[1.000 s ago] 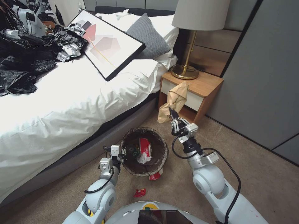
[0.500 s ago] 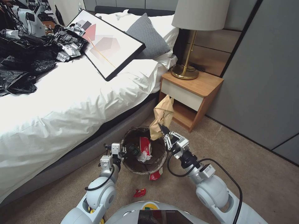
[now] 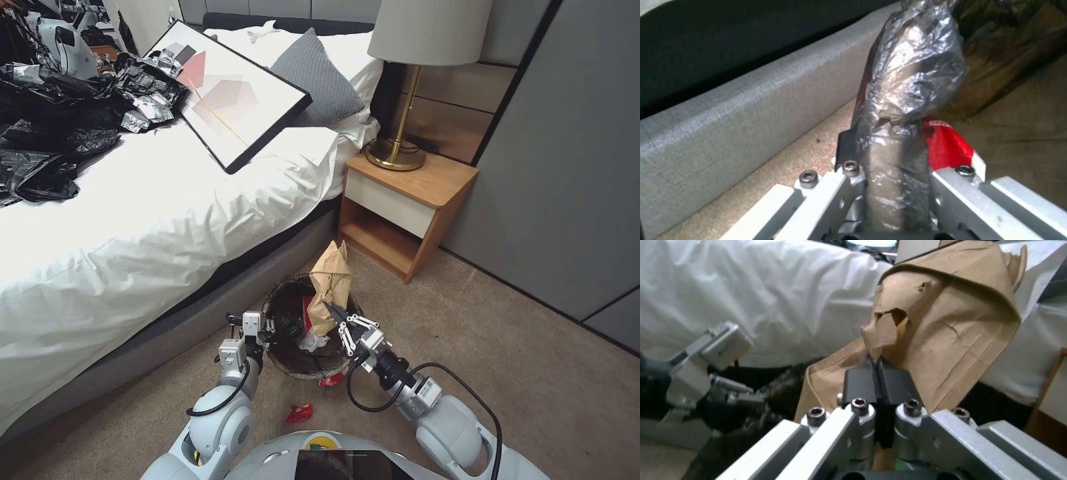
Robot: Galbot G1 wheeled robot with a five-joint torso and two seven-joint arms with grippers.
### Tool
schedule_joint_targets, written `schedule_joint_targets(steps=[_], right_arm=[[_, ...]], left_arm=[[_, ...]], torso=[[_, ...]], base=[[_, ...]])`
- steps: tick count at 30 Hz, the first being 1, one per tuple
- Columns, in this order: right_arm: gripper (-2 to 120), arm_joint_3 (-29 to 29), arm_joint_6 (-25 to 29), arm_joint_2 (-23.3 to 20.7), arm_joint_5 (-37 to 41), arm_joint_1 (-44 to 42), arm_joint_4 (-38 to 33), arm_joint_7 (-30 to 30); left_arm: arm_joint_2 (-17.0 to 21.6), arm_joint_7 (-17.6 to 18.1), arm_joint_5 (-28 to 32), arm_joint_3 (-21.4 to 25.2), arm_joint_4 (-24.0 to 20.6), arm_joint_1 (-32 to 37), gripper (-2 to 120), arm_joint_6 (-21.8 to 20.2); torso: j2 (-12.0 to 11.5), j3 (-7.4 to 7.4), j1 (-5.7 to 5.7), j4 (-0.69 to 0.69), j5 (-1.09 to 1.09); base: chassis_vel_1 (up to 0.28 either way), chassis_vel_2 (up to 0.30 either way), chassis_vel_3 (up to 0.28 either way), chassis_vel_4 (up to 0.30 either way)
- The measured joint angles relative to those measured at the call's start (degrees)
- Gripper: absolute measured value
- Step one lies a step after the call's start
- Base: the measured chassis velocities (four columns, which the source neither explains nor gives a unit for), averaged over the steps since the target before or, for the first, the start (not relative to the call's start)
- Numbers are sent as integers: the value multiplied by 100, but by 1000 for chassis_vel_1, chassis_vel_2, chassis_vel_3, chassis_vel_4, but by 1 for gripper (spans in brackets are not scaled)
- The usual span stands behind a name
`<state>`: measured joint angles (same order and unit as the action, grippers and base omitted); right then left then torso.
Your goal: Pick up the trash bin, then pick up the garbage from the floor and place it into the trash bin.
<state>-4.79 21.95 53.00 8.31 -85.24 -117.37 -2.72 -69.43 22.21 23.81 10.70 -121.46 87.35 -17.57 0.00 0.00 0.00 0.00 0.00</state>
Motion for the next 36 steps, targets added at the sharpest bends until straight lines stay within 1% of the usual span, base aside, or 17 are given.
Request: schedule_joint_targets(steps=[11,12,14,16,17,19,20,22,23,26,27,29,30,31,34,35,36], right_arm=[[0,227,42,7,-174,95,484,38],[-2,247,44,9,-196,100,524,64],[0,256,44,10,-206,109,540,84],[11,269,40,22,-224,154,569,163],[11,269,40,22,-224,154,569,163],[22,271,27,42,-235,176,575,201],[22,271,27,42,-235,176,575,201],[32,272,17,56,-253,174,577,229],[32,272,17,56,-253,174,577,229],[48,261,17,73,-286,146,584,240],[48,261,17,73,-286,146,584,240],[56,260,22,81,-299,138,598,247],[62,259,27,90,-311,137,606,256],[62,259,27,90,-311,137,606,256],[76,261,28,106,-326,140,613,276],[76,261,28,106,-326,140,613,276],[82,264,29,107,-331,142,613,280]], left_arm=[[-62,-2,-48,-18,-29,26,3,7],[-62,0,-49,-26,-34,23,3,7],[-62,1,-49,-32,-38,22,3,6],[-67,3,-49,-51,-40,19,3,4],[-67,3,-49,-51,-40,19,3,4],[-76,6,-49,-79,-32,15,3,3],[-76,6,-49,-79,-32,15,3,3],[-78,7,-49,-106,-13,2,3,2],[-78,7,-49,-106,-13,2,3,2],[-79,13,-44,-112,-7,-17,3,-4],[-79,13,-44,-112,-7,-17,3,-4],[-79,14,-40,-114,-7,-22,3,-9],[-79,17,-39,-114,-7,-25,3,-10],[-79,17,-39,-114,-7,-25,3,-10],[-85,18,-38,-125,10,-30,3,-10],[-85,18,-38,-125,10,-30,3,-10],[-89,19,-37,-130,17,-38,3,-11]], torso=[[0,0,0,0,0],[0,0,0,0,0],[0,0,0,0,0],[0,0,0,0,0],[0,0,0,0,0],[0,0,0,1,0],[0,0,0,1,0],[0,0,0,0,-2],[0,0,0,0,-2],[0,0,0,0,-1],[0,0,0,0,-1],[0,0,0,0,-1],[0,0,0,0,-1],[0,0,0,0,-1],[0,0,0,0,-1],[0,0,0,0,-1],[0,0,0,0,-1]], base=[[0,0,0,0],[0,0,0,0],[0,0,0,0],[0,0,0,0],[0,0,0,0],[0,0,0,0],[0,0,0,0],[0,0,0,0],[0,0,0,0],[0,0,0,0],[0,0,0,0],[0,0,0,0],[0,0,0,0],[0,0,0,0],[0,0,0,0],[0,0,0,0],[0,0,0,0]])
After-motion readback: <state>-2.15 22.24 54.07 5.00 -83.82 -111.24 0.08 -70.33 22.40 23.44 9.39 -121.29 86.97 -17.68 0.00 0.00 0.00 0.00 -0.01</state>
